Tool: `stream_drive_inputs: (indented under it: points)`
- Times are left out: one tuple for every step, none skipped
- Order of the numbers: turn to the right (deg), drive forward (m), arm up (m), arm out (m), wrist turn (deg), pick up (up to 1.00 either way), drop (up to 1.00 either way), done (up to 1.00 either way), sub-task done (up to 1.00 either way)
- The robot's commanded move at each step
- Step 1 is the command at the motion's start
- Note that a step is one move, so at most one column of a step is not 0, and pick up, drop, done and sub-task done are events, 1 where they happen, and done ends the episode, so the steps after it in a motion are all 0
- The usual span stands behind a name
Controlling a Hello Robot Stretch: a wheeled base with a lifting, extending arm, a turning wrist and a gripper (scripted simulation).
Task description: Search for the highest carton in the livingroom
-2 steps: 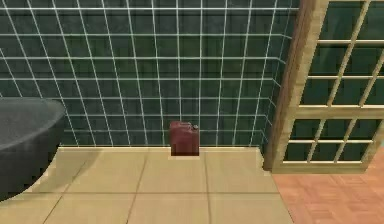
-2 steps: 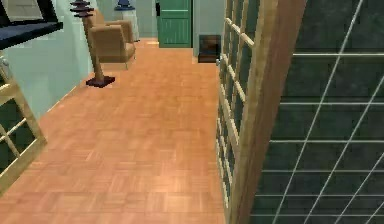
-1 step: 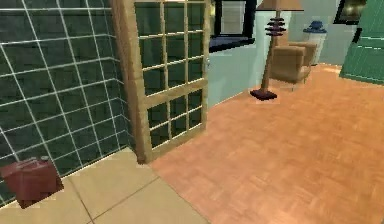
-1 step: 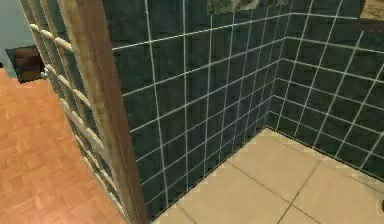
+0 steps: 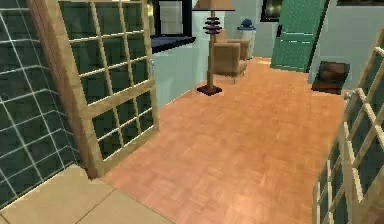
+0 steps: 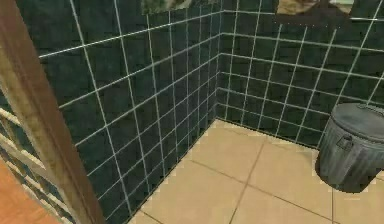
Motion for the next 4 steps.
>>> stream_drive_inputs:
  points:
    - [0.0, 0.65, 0.0, 0.0, 0.0, 0.0, 0.0, 0.0, 0.0]
    - [24.0, 0.0, 0.0, 0.0, 0.0, 0.0, 0.0, 0.0, 0.0]
    - [0.0, 1.0, 0.0, 0.0, 0.0, 0.0, 0.0, 0.0, 0.0]
    - [0.0, 1.0, 0.0, 0.0, 0.0, 0.0, 0.0, 0.0, 0.0]
